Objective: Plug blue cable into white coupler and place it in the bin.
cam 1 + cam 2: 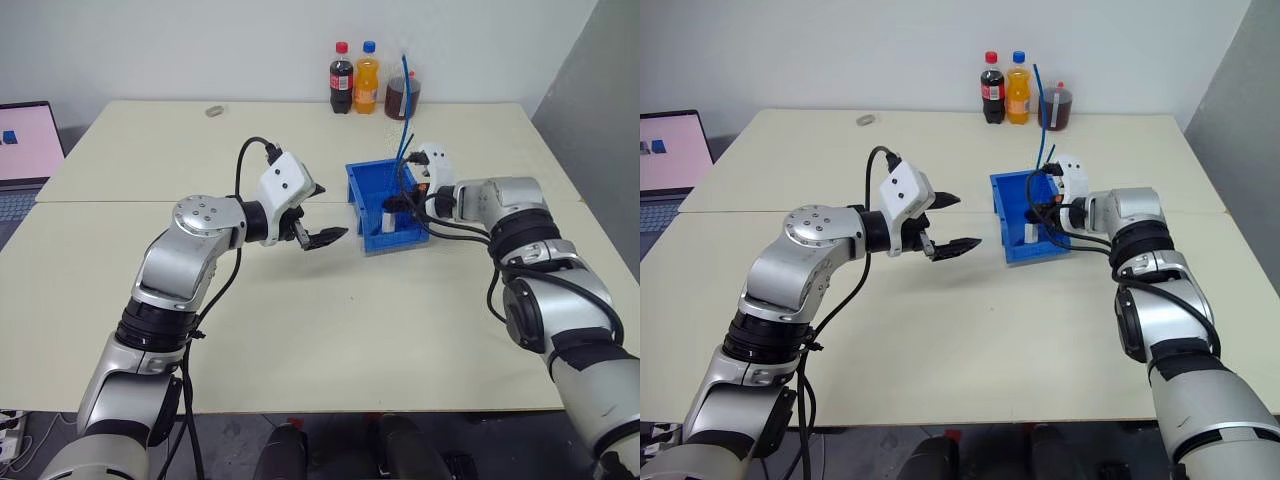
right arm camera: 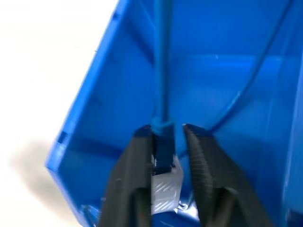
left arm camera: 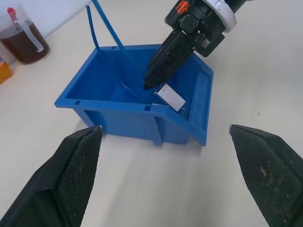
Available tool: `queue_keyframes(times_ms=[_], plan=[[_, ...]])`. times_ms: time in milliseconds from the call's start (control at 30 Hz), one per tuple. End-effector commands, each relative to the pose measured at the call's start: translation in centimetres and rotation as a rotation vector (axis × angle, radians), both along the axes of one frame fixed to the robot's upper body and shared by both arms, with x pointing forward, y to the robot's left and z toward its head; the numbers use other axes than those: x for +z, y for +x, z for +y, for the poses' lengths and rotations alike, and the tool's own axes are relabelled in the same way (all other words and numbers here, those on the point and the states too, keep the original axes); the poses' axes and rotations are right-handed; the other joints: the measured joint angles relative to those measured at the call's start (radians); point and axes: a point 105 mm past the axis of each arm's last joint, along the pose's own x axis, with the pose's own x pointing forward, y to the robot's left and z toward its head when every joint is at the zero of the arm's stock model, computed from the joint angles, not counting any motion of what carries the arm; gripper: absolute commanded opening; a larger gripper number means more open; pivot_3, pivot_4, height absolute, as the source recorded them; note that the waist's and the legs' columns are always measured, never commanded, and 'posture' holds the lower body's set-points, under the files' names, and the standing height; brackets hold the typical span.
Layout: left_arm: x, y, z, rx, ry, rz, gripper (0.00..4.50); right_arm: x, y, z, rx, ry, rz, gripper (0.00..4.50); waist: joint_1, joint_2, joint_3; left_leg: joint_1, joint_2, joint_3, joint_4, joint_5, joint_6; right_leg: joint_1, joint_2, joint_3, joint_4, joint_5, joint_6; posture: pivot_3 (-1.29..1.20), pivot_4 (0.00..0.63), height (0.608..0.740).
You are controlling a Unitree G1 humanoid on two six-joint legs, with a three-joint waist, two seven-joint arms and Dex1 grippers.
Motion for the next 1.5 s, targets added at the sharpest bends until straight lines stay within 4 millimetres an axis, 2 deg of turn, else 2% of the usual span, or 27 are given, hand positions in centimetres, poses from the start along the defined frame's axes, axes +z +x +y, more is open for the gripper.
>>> queue_keyframes(times_ms=[33,300,467,600,733,833,933,1000,1100,1167,1233,1367,1500], plan=[[1.0,-0.1,0.1,0.001,0.005,-0.057,4.50,3.2,0.2,0.2,0.024,0.037,-0.083,2.23,0.000,0.000,0.000,0.000,0.000,0.000,0.000,0.000,0.000,0.000,0.000,0.000,0.000,0.000,0.000,0.00,0.150,0.740],[1.1,0.0,0.1,-0.001,0.007,-0.059,4.50,5.7,0.3,-0.9,-0.017,0.063,-0.146,4.01,0.000,0.000,0.000,0.000,-0.001,0.000,0.002,0.000,0.000,-0.001,0.000,0.000,0.005,0.000,0.000,0.00,0.150,0.740],[1.2,0.1,0.2,0.007,-0.017,-0.047,4.50,9.1,-0.9,-1.2,0.029,0.098,-0.290,4.01,0.000,0.000,0.000,0.000,-0.001,0.000,0.002,-0.001,0.002,-0.002,-0.001,0.001,0.006,0.000,0.000,0.00,0.150,0.740],[1.0,-0.2,0.2,-0.005,-0.044,-0.047,4.50,9.8,-2.3,-2.1,-0.005,0.099,-0.407,4.01,0.001,0.000,0.000,0.000,-0.001,-0.001,0.002,-0.001,0.002,-0.002,-0.001,0.001,0.008,0.000,0.000,0.00,0.150,0.740],[0.2,-0.3,0.5,0.006,-0.062,-0.038,4.50,7.7,-3.1,-3.5,-0.116,0.056,-0.443,4.01,0.006,0.000,0.000,0.000,-0.002,0.000,0.002,-0.001,0.002,-0.003,-0.001,0.002,0.010,0.000,0.000,0.00,0.150,0.740],[-0.1,0.0,1.1,0.042,-0.081,-0.057,4.50,7.4,-3.4,-5.3,-0.258,0.042,-0.547,4.01,0.006,0.000,0.000,0.000,-0.003,0.000,0.003,-0.001,0.002,-0.003,-0.001,0.003,0.011,0.000,0.000,0.00,0.150,0.740],[-0.6,0.1,2.2,0.097,-0.128,-0.082,4.50,6.3,-4.3,-6.9,-0.351,-0.002,-0.616,4.01,0.006,0.000,0.000,0.000,-0.003,0.000,0.003,0.000,0.001,-0.004,-0.001,0.003,0.012,0.000,0.000,0.00,0.150,0.740],[-1.0,0.3,3.1,0.164,-0.179,-0.101,4.50,5.5,-5.3,-7.6,-0.421,0.050,-0.619,4.01,0.007,0.000,-0.001,0.001,-0.002,-0.001,0.003,0.000,0.001,-0.003,-0.001,0.003,0.012,0.000,0.000,0.00,0.150,0.740],[-1.3,0.0,5.1,0.351,-0.403,-0.162,4.50,2.5,-7.9,-6.8,-0.497,-0.004,-0.678,4.01,0.010,0.000,-0.004,0.000,-0.003,0.000,0.002,0.002,-0.002,-0.004,-0.002,0.003,0.012,0.000,0.000,0.00,0.150,0.740],[-1.6,-0.2,6.6,0.448,-0.543,-0.144,4.50,1.0,-8.8,-6.3,-0.536,-0.003,-0.655,4.01,0.008,0.000,-0.004,0.002,-0.001,0.000,0.002,0.002,-0.004,-0.001,-0.002,0.003,0.011,0.000,0.000,0.00,0.150,0.740],[-2.9,-1.1,7.4,0.495,-0.524,-0.163,4.50,0.0,-9.9,-5.4,-0.521,-0.026,-0.679,4.01,0.008,0.000,-0.004,0.001,-0.001,0.000,0.003,0.002,-0.004,-0.001,-0.002,0.003,0.011,0.000,0.000,0.00,0.150,0.740],[-4.7,-2.5,9.1,0.622,-0.538,-0.173,4.50,-1.2,-12.0,-5.4,-0.538,-0.084,-0.755,4.01,0.010,0.000,-0.004,0.004,-0.002,-0.001,0.003,0.003,-0.005,0.001,-0.002,0.003,0.012,0.000,0.001,0.00,0.150,0.740],[-7.3,-4.3,10.2,0.752,-0.520,-0.173,4.50,-4.2,-14.9,-5.9,-0.562,-0.127,-0.724,4.01,0.014,-0.001,-0.004,0.011,-0.002,-0.001,0.002,0.003,-0.006,0.008,-0.002,0.003,0.011,-0.001,0.001,0.00,0.150,0.740]])
